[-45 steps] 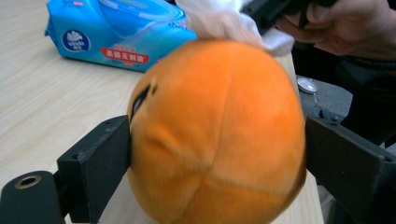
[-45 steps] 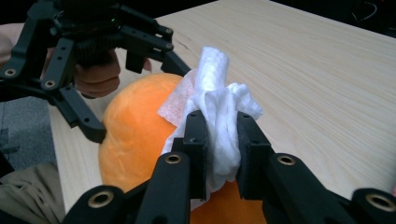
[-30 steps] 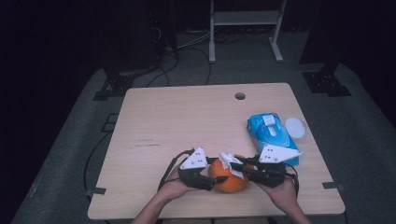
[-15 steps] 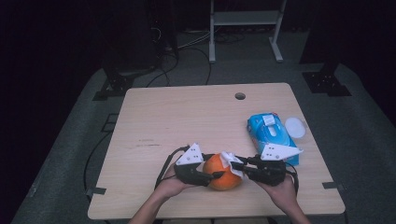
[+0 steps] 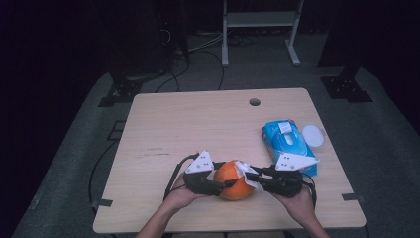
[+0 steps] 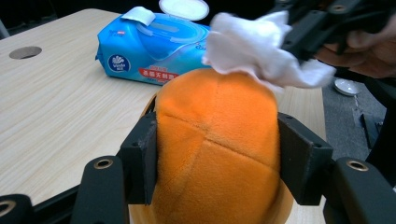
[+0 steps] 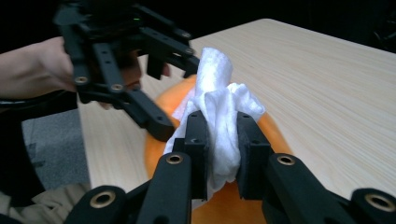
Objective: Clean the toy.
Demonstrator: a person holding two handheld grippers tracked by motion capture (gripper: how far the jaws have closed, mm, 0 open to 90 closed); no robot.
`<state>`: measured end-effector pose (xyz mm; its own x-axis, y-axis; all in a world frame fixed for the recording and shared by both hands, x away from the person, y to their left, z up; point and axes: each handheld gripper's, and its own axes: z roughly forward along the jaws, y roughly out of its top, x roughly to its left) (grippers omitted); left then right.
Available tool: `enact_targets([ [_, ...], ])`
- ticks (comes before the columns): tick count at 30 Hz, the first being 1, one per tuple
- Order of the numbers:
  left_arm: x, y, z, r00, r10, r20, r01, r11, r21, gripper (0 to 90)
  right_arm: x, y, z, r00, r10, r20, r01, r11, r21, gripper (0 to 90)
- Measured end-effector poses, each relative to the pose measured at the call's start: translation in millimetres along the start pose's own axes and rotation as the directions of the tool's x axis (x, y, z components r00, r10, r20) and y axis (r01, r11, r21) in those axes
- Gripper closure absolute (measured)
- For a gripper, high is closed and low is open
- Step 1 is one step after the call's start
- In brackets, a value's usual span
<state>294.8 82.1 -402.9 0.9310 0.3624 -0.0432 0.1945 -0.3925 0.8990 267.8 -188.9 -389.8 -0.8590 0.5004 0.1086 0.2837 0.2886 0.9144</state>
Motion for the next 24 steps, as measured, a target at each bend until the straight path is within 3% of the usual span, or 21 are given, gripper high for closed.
enact_targets([
  [5,-1.0,0.2,-0.8,1.0,0.002,0.003,-0.002,1.0,0.005,38.4,1.3,0.2,1.3,1.0,-0.006,-0.004,0.007,1.0,0.002,76.5],
  [9,-3.8,-0.5,2.7,0.9999,0.005,0.017,-0.005,1.0,0.007,37.1,-7.8,-5.3,2.7,0.9996,0.028,0.008,-0.028,0.999,0.015,76.4],
  [17,-3.1,-1.0,4.6,0.9962,-0.016,0.085,0.016,0.9999,0.002,29.4,-19.4,-11.0,4.0,0.9978,0.048,0.046,-0.05,0.998,0.032,76.4],
  [24,-7.2,-2.2,8.6,0.9995,0.005,0.032,-0.005,1.0,-0.005,35.9,-14.3,-8.4,3.1,0.9978,0.033,0.057,-0.034,0.999,0.027,76.5],
])
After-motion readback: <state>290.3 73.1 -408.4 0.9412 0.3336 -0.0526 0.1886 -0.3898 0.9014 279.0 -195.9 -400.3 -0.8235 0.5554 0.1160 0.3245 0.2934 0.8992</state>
